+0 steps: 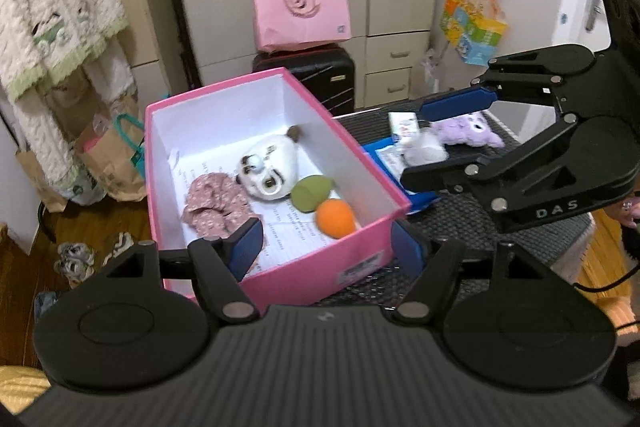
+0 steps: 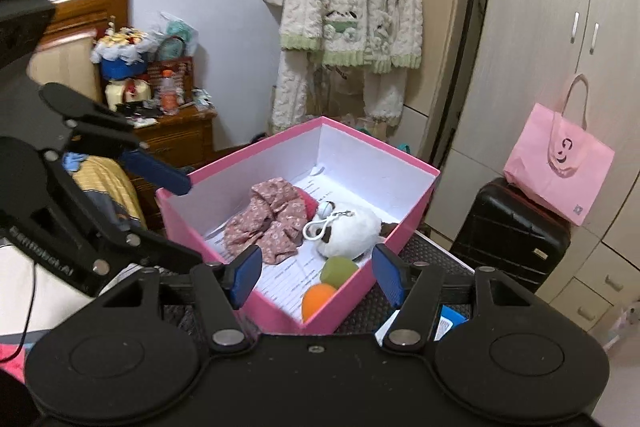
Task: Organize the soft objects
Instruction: 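Move both tools back to the table toward the purple plush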
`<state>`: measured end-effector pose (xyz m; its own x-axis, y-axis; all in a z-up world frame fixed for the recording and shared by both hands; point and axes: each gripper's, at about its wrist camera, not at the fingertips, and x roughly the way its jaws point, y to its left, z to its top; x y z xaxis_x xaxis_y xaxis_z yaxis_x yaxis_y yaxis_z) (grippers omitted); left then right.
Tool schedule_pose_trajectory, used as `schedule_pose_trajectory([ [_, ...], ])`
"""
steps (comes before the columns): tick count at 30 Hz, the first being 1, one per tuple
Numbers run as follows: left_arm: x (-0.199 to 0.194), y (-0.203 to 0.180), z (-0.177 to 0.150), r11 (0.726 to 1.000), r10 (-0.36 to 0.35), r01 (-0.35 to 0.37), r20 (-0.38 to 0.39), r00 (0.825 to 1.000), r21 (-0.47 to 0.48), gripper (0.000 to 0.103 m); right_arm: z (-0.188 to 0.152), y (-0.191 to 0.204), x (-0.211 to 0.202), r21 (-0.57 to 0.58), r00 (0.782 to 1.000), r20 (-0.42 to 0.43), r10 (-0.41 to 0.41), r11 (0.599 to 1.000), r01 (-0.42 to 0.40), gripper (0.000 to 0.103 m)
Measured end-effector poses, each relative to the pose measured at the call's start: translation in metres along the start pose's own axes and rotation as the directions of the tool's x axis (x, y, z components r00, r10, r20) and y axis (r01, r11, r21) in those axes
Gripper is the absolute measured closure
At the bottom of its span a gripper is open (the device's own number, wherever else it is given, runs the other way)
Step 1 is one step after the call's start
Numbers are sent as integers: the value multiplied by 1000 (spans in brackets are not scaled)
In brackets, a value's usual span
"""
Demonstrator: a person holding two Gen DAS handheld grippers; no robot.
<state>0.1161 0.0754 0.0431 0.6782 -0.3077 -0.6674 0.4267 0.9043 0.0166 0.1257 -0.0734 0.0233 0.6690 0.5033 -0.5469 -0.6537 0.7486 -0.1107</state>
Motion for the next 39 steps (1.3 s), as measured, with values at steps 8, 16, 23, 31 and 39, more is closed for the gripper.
schedule_pose_trajectory([
  [8, -10, -44, 8, 992, -14, 9, 44, 999, 124, 26, -33, -27, -41, 68, 1000, 26, 13, 998, -14, 37],
  [16, -2, -77, 13, 981, -64, 51, 66, 996, 187, 17, -61, -53, -68, 117, 999, 33, -42, 992, 38, 37],
  [23, 30, -109, 41, 970, -168, 155, 58, 984, 189, 15, -98, -81, -81, 169, 993, 49, -107, 981, 97, 36],
  [31, 89, -134, 60, 963, -243, 233, 61, 968, 132, 14, -129, -119, -67, 192, 988, 15, -153, 970, 148, 34],
  [39, 152, -147, 68, 972, -234, 233, 75, 969, 20, 14, -159, -157, -37, 191, 982, -24, -186, 963, 187, 34],
])
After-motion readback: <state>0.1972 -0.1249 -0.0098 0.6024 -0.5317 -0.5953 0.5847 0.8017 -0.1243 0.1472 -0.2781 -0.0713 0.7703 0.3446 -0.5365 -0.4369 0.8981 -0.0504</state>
